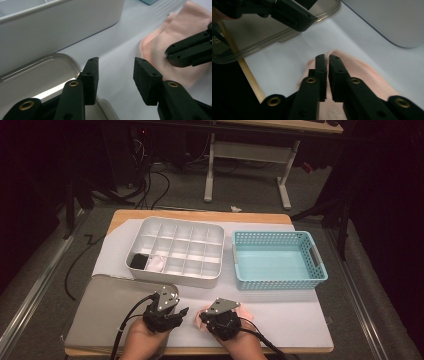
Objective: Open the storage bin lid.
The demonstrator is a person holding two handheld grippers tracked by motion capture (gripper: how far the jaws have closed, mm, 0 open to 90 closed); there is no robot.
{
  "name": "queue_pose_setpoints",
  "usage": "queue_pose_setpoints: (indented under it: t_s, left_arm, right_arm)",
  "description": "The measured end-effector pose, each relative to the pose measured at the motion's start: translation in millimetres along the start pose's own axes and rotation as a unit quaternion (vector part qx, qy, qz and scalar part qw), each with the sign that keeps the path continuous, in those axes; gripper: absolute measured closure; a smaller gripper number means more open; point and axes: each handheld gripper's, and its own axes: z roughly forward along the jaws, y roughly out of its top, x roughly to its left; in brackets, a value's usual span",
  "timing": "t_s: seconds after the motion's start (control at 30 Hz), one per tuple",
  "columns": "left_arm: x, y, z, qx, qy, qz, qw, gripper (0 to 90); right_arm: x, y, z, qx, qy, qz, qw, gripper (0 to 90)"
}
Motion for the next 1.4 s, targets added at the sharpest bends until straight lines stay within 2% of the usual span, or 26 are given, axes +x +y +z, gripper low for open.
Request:
queue_pose_setpoints:
  t_s: [0.1,0.2,0.33,0.4,0.5,0.63,0.7,0.8,0.9,0.97,1.2,1.4]
  left_arm:
    - [-1.0,0.8,1.7,-0.001,-0.001,0.000,1.0000,55.8]
    - [-5.4,2.9,5.4,-0.001,-0.007,0.003,1.0000,55.8]
    - [-13.2,6.3,9.5,-0.002,-0.016,0.010,0.9998,55.9]
    - [-16.6,7.9,11.0,-0.003,-0.024,0.011,0.9996,56.0]
    - [-22.1,9.9,12.6,-0.004,-0.033,0.015,0.9993,56.0]
    - [-28.8,11.8,17.9,0.003,-0.045,0.020,0.9988,56.0]
    - [-32.1,11.8,21.5,0.011,-0.048,0.029,0.9984,57.2]
    - [-34.3,9.5,27.5,0.030,-0.044,0.038,0.9978,67.6]
    - [-35.1,8.5,28.5,0.034,-0.043,0.042,0.9976,78.3]
    - [-34.3,7.9,29.2,0.036,-0.038,0.045,0.9976,82.9]
    - [-31.8,6.9,28.0,0.036,-0.036,0.048,0.9975,85.3]
    - [-32.0,6.7,27.6,0.034,-0.036,0.049,0.9976,84.9]
  right_arm:
    - [-9.5,-1.0,-10.4,-0.009,-0.013,0.011,0.9998,77.4]
    - [-23.7,-6.5,-28.3,-0.020,-0.032,0.030,0.9988,77.4]
    - [-50.5,-23.9,-53.9,-0.031,-0.079,0.059,0.9946,79.3]
    - [-63.0,-35.3,-61.2,-0.030,-0.090,0.079,0.9924,79.7]
    - [-72.6,-50.0,-68.9,-0.032,-0.099,0.103,0.9893,79.9]
    - [-72.4,-59.8,-74.2,-0.039,-0.090,0.123,0.9875,75.5]
    - [-69.4,-58.1,-70.9,-0.037,-0.084,0.115,0.9891,74.1]
    - [-65.9,-56.7,-62.5,-0.029,-0.072,0.110,0.9909,71.1]
    - [-63.4,-56.2,-53.4,-0.021,-0.049,0.117,0.9918,63.7]
    - [-61.0,-55.1,-47.7,-0.015,-0.048,0.111,0.9926,60.2]
    - [-55.9,-56.3,-31.5,-0.004,-0.034,0.109,0.9935,59.3]
    - [-50.1,-52.5,-42.7,-0.026,-0.039,0.106,0.9933,60.9]
